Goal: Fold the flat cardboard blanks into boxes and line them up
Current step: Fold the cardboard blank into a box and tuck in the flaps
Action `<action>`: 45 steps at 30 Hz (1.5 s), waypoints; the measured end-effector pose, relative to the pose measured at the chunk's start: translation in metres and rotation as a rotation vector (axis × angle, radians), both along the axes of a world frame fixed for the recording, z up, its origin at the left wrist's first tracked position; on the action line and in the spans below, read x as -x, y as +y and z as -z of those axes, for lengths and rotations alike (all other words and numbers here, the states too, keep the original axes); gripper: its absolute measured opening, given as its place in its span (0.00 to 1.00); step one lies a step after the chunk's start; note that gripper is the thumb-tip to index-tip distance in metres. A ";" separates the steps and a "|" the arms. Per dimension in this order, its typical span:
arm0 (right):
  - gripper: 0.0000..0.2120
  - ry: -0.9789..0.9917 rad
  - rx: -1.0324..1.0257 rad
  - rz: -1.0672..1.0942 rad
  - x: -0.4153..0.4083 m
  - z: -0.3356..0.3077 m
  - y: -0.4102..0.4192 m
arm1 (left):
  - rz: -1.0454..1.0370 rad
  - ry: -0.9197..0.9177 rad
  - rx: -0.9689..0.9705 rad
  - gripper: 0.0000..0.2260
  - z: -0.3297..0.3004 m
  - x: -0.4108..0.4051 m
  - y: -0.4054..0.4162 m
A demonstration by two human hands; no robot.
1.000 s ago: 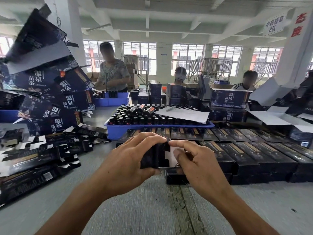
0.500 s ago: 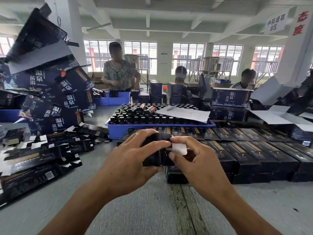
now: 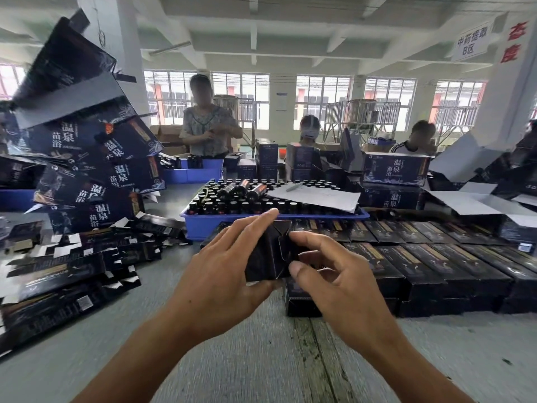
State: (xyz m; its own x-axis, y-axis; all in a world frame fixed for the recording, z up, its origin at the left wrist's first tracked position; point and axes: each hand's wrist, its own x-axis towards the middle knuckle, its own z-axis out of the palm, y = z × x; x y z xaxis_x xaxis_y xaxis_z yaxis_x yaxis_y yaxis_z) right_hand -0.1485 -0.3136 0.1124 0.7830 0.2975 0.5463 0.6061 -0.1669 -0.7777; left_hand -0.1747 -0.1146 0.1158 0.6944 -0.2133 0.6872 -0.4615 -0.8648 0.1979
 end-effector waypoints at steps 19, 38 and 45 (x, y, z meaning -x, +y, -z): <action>0.06 0.128 -0.150 0.029 -0.003 0.000 0.004 | -0.032 -0.005 0.113 0.38 0.009 0.001 -0.023; 0.25 0.086 0.016 -0.007 -0.001 -0.003 0.002 | -0.056 -0.065 0.036 0.36 0.006 0.005 -0.027; 0.29 0.242 -0.159 0.053 -0.013 -0.002 0.001 | 0.023 -0.071 -0.046 0.42 0.009 0.002 -0.026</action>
